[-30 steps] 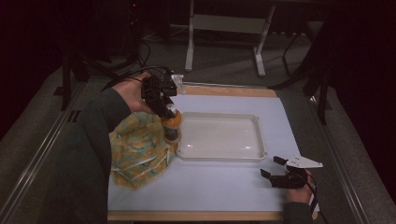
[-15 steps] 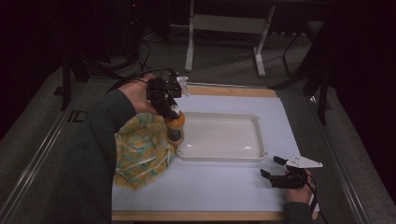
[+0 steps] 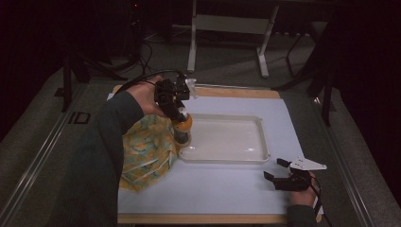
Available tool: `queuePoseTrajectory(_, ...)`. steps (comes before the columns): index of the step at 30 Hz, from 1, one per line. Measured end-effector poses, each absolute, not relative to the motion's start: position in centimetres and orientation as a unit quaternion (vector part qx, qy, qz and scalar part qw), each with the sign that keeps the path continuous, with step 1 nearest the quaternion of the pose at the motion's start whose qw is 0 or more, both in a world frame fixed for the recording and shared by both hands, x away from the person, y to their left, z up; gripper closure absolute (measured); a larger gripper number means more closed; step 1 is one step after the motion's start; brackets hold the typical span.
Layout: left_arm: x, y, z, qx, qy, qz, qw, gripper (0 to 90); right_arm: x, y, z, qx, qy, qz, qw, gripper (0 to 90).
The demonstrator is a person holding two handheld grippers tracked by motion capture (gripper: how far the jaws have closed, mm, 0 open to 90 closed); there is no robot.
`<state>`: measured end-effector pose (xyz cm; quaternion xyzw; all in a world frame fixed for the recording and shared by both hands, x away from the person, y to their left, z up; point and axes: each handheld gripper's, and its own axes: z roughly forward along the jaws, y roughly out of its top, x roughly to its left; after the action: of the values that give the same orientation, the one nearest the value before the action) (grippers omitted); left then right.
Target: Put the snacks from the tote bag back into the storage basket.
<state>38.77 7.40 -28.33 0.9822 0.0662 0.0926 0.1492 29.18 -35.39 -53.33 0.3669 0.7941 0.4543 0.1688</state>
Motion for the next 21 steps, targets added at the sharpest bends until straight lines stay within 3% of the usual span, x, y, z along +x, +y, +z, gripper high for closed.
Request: queuePoseTrajectory(21,38.4,6.0,-29.3,0.984,0.048,0.091,0.145,58.9,29.2,-35.4,-53.3,0.367,0.794,0.455,0.166,15.0)
